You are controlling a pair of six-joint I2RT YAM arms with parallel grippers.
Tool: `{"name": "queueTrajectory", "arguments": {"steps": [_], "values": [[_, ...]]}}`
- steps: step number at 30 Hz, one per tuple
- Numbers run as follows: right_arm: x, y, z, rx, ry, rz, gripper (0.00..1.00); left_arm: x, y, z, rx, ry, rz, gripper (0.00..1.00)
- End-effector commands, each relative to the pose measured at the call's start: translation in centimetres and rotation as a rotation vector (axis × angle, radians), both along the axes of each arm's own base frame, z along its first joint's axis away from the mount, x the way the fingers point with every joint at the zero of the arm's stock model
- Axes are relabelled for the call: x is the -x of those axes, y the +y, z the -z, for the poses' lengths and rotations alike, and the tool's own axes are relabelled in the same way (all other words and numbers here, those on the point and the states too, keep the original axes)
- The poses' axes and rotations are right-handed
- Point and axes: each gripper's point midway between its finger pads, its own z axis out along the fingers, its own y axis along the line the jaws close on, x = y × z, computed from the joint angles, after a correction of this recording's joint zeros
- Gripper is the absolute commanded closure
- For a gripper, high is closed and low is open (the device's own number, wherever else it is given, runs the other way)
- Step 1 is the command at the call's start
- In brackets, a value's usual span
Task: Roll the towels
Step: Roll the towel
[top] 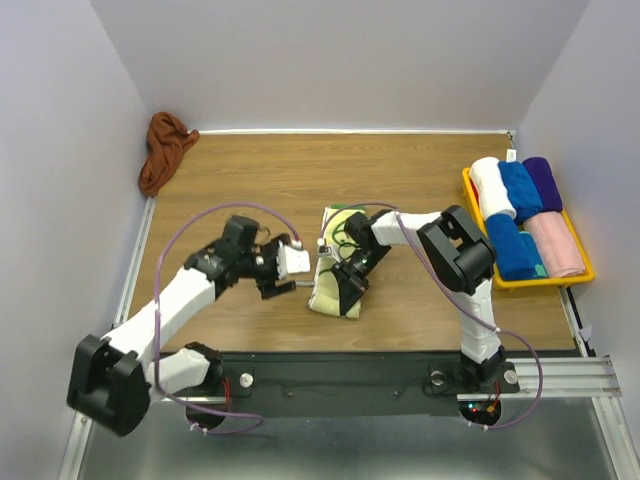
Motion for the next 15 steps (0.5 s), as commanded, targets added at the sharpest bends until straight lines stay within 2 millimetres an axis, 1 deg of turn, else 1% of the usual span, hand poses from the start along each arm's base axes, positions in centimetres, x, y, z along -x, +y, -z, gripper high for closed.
{"name": "queueTrajectory", "arguments": {"steps": [1,2,3,4,5,6,7,8,10,12,13,14,15], "values": [[0.2,-0.6,-0.2,-0.024,0.099,-0.015,0.97,1.7,-2.2,0.3,-0.036,-0.188,0.060,0.15],[0.0,-0.6,0.0,-0.022,0.103,-0.012,0.97,2.7,-3.9,-0.3,-0.019,-0.239,0.113,0.15],[0.1,-0.6,0.1,-0.021,0.115,-0.011,0.97,3.8,-4.4,0.8,-0.037,-0.240,0.146,0.15],[-0.3,-0.5,0.2,-0.028,0.125,-0.003,0.96,3.6,-4.8,1.0,-0.056,-0.282,0.142,0.14],[-0.4,-0.4,0.3,-0.029,0.129,-0.003,0.96,5.1,-6.3,1.3,-0.059,-0.302,0.208,0.14],[-0.4,-0.5,0.4,-0.026,0.138,-0.003,0.96,5.7,-6.6,2.1,-0.077,-0.309,0.236,0.13],[-0.5,-0.5,0.7,-0.021,0.149,-0.002,0.95,5.7,-7.2,2.5,-0.094,-0.333,0.239,0.09],[-0.8,-0.5,0.8,-0.023,0.142,-0.005,0.94,6.2,-7.8,2.7,-0.098,-0.345,0.258,0.07],[-0.9,-0.5,0.9,-0.018,0.144,-0.009,0.94,7.1,-9.4,2.7,-0.086,-0.392,0.302,0.07],[-1.2,-0.6,1.2,-0.016,0.146,-0.004,0.93,7.4,-10.1,3.4,-0.101,-0.400,0.323,0.07],[-1.2,-0.5,1.2,-0.018,0.148,-0.004,0.93,7.6,-10.8,3.4,-0.095,-0.410,0.331,0.07],[-1.3,-0.5,1.3,-0.019,0.149,-0.005,0.93,7.7,-11.0,4.4,-0.115,-0.390,0.335,0.07],[-1.4,-0.5,1.5,-0.016,0.151,-0.004,0.93,7.7,-11.4,4.6,-0.120,-0.387,0.332,0.08]]}}
